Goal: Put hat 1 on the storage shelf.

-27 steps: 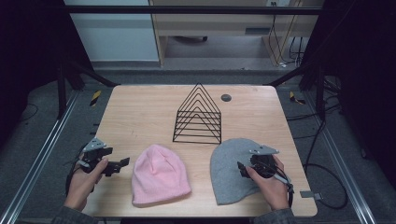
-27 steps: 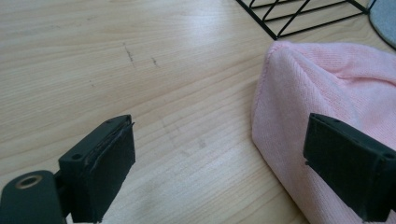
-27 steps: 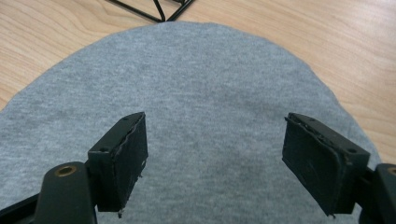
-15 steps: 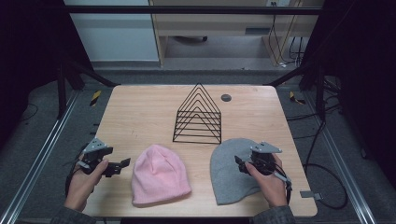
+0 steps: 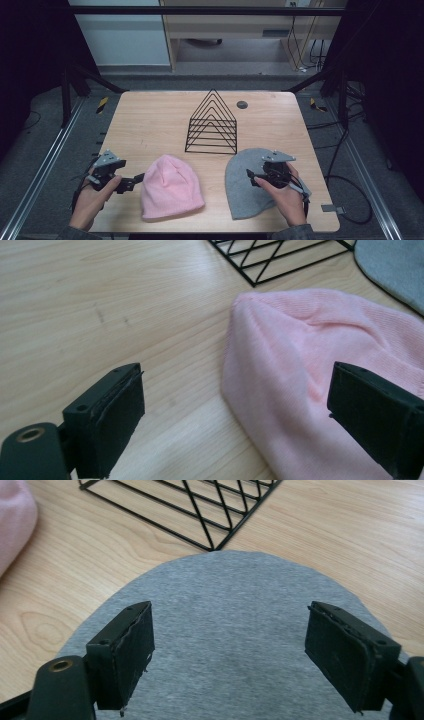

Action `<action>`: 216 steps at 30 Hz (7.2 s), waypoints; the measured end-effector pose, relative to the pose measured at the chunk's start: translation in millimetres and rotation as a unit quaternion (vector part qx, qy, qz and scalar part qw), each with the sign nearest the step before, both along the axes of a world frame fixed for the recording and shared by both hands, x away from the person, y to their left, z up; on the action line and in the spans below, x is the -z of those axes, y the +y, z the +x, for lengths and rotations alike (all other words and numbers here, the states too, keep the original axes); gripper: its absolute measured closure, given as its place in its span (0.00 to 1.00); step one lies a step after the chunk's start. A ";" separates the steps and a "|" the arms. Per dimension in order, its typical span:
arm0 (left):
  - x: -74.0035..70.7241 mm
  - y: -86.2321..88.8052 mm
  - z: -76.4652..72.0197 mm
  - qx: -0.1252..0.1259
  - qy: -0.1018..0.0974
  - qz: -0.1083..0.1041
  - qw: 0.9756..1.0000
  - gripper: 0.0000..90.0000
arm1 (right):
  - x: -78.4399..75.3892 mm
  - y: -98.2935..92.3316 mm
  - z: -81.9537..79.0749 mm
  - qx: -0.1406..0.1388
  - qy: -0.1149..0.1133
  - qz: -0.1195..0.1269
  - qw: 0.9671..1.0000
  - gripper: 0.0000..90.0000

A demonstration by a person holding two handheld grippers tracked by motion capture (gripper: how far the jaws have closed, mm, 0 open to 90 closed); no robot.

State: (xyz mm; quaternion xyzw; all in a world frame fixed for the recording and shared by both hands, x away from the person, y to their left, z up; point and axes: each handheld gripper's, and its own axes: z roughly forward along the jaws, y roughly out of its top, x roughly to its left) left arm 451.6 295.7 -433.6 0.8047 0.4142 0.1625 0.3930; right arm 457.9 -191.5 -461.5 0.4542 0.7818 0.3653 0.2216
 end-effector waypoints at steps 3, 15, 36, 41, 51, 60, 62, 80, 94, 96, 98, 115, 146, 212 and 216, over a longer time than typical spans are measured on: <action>-20.1 -18.0 9.7 0.023 -0.005 0.036 0.999 0.08 | 0.3 1.9 -0.4 -0.005 0.001 0.002 1.000 0.24; -38.1 -58.0 66.4 0.035 0.032 0.058 0.997 0.14 | 1.5 -19.0 -0.3 0.005 0.012 0.007 1.000 0.36; 21.5 -64.8 69.6 0.046 0.101 0.073 0.991 0.31 | 6.9 -19.1 -3.0 0.011 0.028 -0.011 1.000 0.35; 29.7 -65.1 69.2 0.056 0.117 0.071 0.989 0.46 | 7.6 -18.2 -2.9 0.010 0.030 -0.015 0.999 0.35; 17.7 -66.3 59.4 0.064 0.090 0.062 0.992 0.83 | 6.4 -17.9 -3.4 0.013 0.025 -0.019 0.999 0.35; -13.3 -73.9 40.8 0.070 0.034 0.062 0.995 0.85 | 5.7 -16.4 -3.9 0.014 0.021 -0.022 0.999 0.35; -21.6 -75.5 36.7 0.076 0.020 0.064 0.995 0.85 | 5.6 -15.8 -4.3 0.014 0.018 -0.023 0.999 0.36; -75.7 -82.2 20.0 0.109 -0.078 0.045 0.990 0.85 | -20.1 31.5 -15.7 -0.038 -0.035 -0.017 0.998 0.46; -114.3 -75.6 34.6 0.112 -0.114 0.039 0.986 0.85 | -45.9 86.9 -2.1 -0.113 -0.038 -0.025 0.993 0.45; -119.9 -73.9 36.6 0.109 -0.114 0.037 0.987 0.85 | -53.6 92.9 0.0 -0.120 -0.044 -0.026 0.992 0.45; -123.1 -72.9 37.1 0.110 -0.116 0.037 0.986 0.85 | -57.5 95.7 0.7 -0.122 -0.045 -0.025 0.991 0.45; -163.9 -67.2 42.0 0.109 -0.130 0.030 0.985 0.85 | -88.6 133.9 15.3 -0.171 -0.058 -0.004 0.984 0.37; -193.4 -64.9 54.3 0.110 -0.139 -0.014 0.984 0.84 | -106.9 169.0 50.1 -0.229 -0.024 0.031 0.973 0.90; -186.6 -142.7 156.0 0.119 -0.156 -0.086 0.977 0.82 | -125.7 77.0 119.9 -0.124 -0.072 0.015 0.990 0.93; -183.9 -145.7 156.8 0.121 -0.155 -0.078 0.977 0.82 | -121.5 71.7 119.4 -0.121 -0.068 0.015 0.990 0.94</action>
